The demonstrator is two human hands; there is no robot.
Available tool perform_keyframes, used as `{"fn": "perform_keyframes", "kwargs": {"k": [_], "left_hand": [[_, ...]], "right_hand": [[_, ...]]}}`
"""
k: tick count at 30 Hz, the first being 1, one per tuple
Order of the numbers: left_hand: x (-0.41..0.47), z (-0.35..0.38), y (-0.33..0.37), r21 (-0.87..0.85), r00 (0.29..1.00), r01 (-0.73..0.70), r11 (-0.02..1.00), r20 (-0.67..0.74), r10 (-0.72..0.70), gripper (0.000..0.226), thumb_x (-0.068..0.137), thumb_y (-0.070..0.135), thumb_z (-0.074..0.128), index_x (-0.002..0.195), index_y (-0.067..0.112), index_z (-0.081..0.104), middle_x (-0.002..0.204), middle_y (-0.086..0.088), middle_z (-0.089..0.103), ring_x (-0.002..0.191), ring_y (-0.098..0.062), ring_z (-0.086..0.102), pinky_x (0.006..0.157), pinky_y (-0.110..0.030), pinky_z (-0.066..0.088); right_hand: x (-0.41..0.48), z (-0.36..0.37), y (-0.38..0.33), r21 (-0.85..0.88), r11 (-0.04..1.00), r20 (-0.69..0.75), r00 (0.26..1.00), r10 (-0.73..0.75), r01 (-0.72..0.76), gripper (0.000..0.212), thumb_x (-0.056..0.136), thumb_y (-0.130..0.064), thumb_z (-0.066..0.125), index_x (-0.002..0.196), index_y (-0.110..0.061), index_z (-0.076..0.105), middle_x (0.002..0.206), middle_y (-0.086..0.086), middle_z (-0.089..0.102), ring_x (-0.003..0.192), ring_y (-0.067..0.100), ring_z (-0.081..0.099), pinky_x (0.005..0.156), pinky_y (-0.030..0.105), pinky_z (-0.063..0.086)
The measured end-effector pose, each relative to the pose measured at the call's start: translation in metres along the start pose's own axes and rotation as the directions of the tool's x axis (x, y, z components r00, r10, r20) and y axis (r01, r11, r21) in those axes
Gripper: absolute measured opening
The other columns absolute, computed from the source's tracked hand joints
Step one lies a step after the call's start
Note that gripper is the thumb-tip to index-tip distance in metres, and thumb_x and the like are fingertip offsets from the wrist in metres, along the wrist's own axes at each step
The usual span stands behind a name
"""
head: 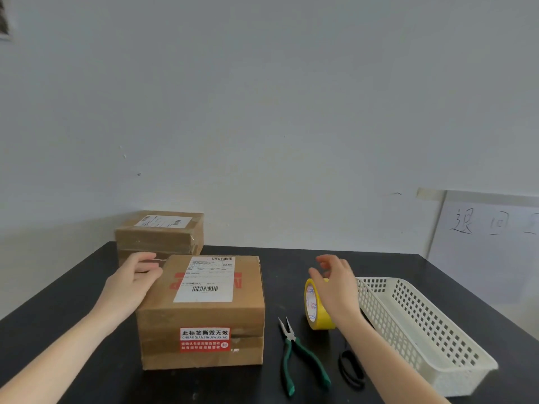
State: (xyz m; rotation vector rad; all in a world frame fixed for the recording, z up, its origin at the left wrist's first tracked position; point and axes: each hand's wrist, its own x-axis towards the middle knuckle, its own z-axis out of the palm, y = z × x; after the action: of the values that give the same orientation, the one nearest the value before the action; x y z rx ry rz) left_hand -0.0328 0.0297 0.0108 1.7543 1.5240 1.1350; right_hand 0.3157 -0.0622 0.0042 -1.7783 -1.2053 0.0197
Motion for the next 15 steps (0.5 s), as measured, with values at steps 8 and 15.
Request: {"fn": "perform_keyframes", "kwargs": {"k": [8,15], "left_hand": [[-0.005,0.015,0.005,0.209,0.986,-0.156,0.965,0.083,0.141,0.042,0.087,0.037,0.063,0.126,0.027,0.050,0.129,0.003,0.056,0.124,-0.017,0.050,0.102,-0.042,0.040],[-0.002,0.020,-0.005,0.279,0.982,-0.189,0.942,0.072,0.176,0.022,0.086,0.034,0.065,0.107,0.027,0.062,0.130,0.002,0.053,0.118,-0.019,0.050,0.094,-0.035,0.045]], "right_hand": [[0.008,0.000,0.032,-0.048,0.884,0.337,0.825,0.453,-0.466,0.041,0.097,-0.036,0.047,0.119,-0.003,0.058,0.103,0.009,0.059,0.090,0.022,0.054,0.079,0.035,0.044],[0.010,0.007,0.043,0.023,0.928,0.415,0.848,0.330,-0.372,0.025,0.091,-0.024,0.063,0.112,-0.009,0.062,0.110,0.009,0.067,0.101,0.026,0.062,0.089,0.042,0.051]]}}
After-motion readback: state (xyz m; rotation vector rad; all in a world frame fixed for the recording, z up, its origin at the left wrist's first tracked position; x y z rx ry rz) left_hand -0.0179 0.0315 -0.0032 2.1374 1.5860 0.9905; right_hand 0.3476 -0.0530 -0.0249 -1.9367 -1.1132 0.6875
